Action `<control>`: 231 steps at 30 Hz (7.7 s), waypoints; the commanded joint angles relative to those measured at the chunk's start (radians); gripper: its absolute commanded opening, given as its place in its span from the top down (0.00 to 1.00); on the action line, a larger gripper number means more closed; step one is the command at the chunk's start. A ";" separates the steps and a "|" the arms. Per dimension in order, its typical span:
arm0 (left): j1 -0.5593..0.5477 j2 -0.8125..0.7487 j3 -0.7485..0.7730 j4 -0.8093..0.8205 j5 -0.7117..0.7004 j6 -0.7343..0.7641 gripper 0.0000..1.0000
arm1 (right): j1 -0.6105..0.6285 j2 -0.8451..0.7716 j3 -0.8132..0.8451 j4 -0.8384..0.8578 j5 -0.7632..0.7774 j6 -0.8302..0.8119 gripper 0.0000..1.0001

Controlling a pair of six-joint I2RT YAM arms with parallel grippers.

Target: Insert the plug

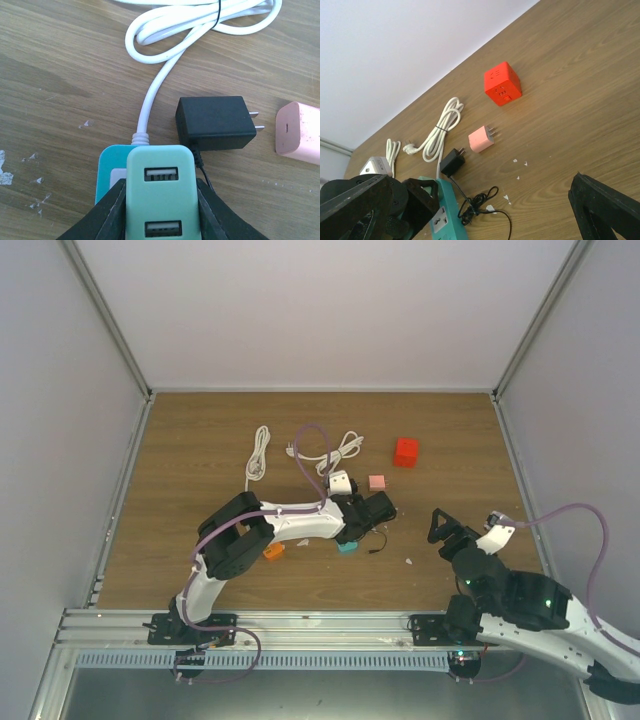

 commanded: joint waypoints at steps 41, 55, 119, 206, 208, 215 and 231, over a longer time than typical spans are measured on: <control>0.136 0.082 -0.271 0.184 0.099 0.134 1.00 | 0.005 -0.011 -0.009 0.059 0.037 -0.022 0.00; 0.273 0.016 -0.273 0.158 0.104 0.249 1.00 | 0.005 -0.003 -0.012 0.077 0.037 -0.045 0.00; 0.596 -0.844 -0.638 0.449 0.527 0.808 0.01 | -0.480 1.553 0.648 0.470 -0.864 -1.107 0.26; 0.509 -1.023 -0.851 0.682 1.068 0.506 0.11 | -0.449 1.175 0.302 0.916 -1.236 -0.851 0.58; 0.494 -1.010 -0.848 0.694 1.063 0.497 0.11 | -0.429 1.169 0.307 0.914 -1.221 -0.853 0.58; 0.454 -0.930 -0.818 0.719 1.054 0.483 0.15 | -0.388 1.159 0.328 0.892 -1.192 -0.860 0.58; 0.448 -0.957 -0.843 0.808 1.012 0.412 0.32 | -0.342 1.105 0.313 0.861 -1.145 -0.883 0.58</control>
